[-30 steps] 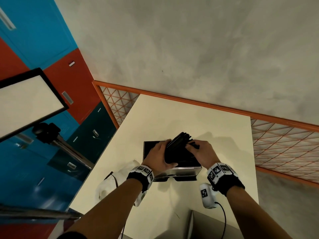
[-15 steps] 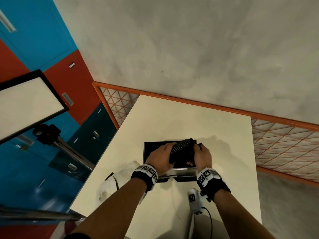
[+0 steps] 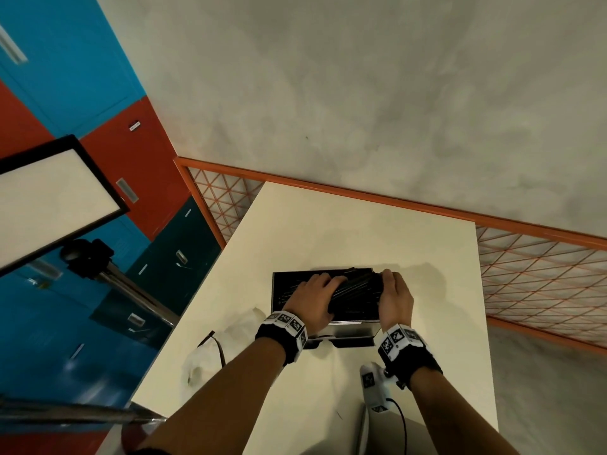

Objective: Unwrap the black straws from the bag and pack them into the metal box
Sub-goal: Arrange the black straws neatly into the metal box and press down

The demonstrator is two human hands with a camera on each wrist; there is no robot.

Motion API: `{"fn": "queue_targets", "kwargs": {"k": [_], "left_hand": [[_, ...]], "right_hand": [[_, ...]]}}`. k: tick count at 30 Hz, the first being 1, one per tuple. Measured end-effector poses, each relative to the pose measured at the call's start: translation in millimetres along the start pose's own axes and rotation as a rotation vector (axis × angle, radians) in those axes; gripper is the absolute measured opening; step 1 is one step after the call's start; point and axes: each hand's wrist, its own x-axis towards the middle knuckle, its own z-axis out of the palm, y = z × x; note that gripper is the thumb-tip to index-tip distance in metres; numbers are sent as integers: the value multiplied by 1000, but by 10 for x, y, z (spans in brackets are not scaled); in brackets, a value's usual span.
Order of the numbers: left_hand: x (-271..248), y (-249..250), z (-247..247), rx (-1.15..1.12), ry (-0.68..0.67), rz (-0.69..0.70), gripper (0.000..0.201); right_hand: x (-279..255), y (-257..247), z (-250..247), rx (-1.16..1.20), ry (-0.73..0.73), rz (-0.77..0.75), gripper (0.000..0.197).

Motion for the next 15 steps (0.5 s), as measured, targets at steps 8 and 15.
{"fn": "queue_targets", "kwargs": {"k": [8,15], "left_hand": [[-48,-147,111,-79,39,-3,78],[-105,-140,122,-61,91,15,95]], "right_hand": [[143,90,-135,163,78,52,36],[-150,105,236,-129,-183,-231,46]]}}
